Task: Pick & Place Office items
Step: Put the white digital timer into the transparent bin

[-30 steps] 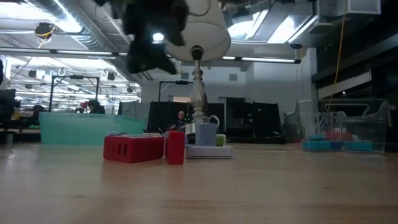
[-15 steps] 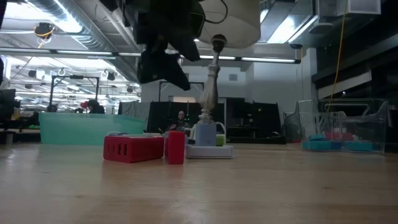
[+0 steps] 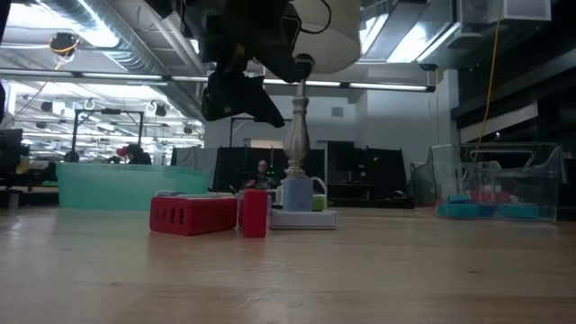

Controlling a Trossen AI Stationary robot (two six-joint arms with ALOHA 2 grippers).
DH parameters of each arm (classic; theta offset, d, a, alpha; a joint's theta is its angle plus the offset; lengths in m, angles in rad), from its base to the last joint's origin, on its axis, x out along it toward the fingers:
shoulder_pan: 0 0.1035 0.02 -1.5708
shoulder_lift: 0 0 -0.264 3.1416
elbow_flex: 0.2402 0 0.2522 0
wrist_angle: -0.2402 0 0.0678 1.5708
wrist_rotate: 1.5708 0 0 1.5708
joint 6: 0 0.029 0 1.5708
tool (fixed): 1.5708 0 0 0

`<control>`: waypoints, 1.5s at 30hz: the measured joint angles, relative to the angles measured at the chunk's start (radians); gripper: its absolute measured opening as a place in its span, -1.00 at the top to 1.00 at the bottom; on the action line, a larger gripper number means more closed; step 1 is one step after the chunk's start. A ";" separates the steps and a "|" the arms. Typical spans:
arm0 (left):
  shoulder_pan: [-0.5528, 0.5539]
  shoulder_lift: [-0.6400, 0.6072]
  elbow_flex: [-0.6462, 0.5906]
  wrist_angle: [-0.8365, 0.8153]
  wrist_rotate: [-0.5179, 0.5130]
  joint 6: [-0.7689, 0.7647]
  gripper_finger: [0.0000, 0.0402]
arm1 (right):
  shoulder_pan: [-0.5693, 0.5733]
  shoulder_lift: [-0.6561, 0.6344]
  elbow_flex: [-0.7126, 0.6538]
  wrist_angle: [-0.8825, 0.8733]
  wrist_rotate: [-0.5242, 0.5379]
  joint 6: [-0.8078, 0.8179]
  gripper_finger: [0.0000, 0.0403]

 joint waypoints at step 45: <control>-0.002 0.335 0.308 -0.173 -0.010 0.101 -0.07 | 0.220 -0.656 -0.354 -0.662 0.426 -0.542 0.07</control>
